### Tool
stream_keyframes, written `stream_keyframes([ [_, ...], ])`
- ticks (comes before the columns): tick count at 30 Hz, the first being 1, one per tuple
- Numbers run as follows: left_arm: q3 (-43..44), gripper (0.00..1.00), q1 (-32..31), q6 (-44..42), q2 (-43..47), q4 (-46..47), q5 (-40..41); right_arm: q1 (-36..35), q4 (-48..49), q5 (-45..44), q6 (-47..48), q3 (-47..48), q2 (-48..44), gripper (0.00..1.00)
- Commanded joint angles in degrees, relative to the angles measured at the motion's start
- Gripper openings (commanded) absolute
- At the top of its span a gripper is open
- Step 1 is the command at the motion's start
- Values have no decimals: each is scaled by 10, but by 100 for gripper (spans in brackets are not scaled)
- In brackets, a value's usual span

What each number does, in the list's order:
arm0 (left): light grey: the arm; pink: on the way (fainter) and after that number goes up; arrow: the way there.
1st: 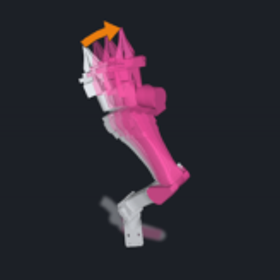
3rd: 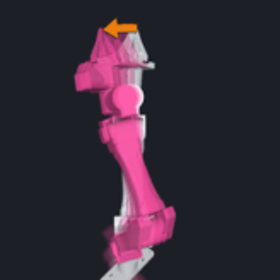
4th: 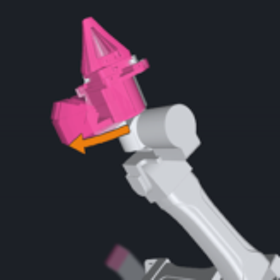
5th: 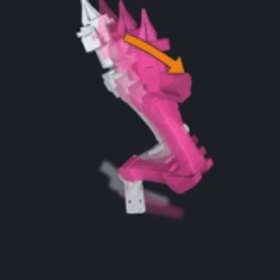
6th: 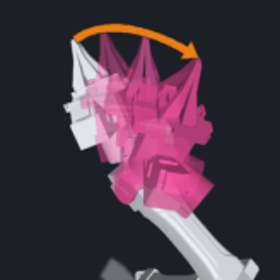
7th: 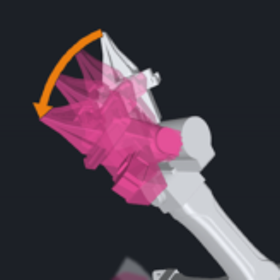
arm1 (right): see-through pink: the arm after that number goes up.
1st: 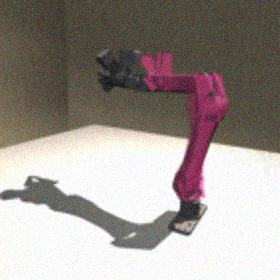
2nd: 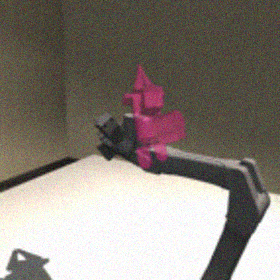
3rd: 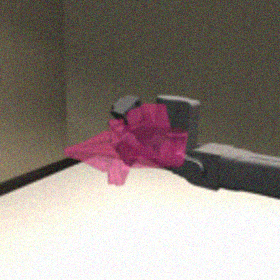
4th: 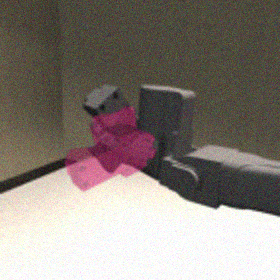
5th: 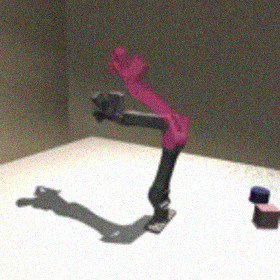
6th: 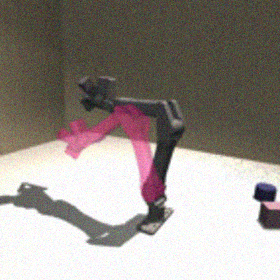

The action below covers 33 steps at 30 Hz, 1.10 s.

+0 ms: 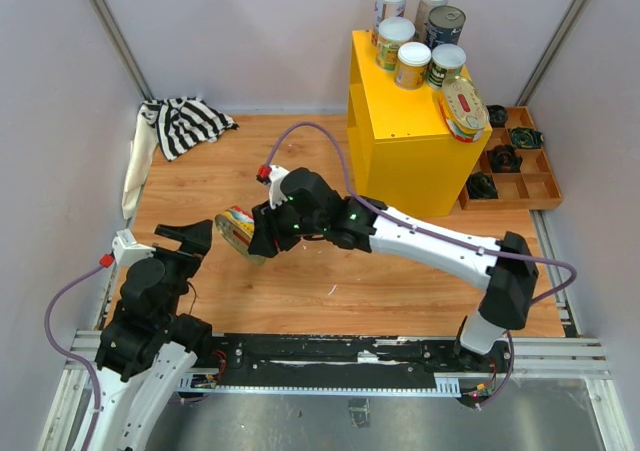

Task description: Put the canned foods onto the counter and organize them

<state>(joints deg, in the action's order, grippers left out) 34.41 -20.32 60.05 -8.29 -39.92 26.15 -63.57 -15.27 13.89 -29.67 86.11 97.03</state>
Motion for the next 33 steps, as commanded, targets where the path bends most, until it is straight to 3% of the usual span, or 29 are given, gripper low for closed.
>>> stream_keyframes([
  [1,21,99,5,-11,1,27,14,3,1,-20,-26,-9,-74,1],
  [20,23,99,5,-52,-75,121,-31,33,10,-168,-187,-55,-327,1],
  [28,13,99,5,-62,-91,147,-53,93,24,-214,-269,-115,-426,1],
  [33,17,99,5,-71,-99,155,-60,163,26,-192,-300,-125,-462,1],
])
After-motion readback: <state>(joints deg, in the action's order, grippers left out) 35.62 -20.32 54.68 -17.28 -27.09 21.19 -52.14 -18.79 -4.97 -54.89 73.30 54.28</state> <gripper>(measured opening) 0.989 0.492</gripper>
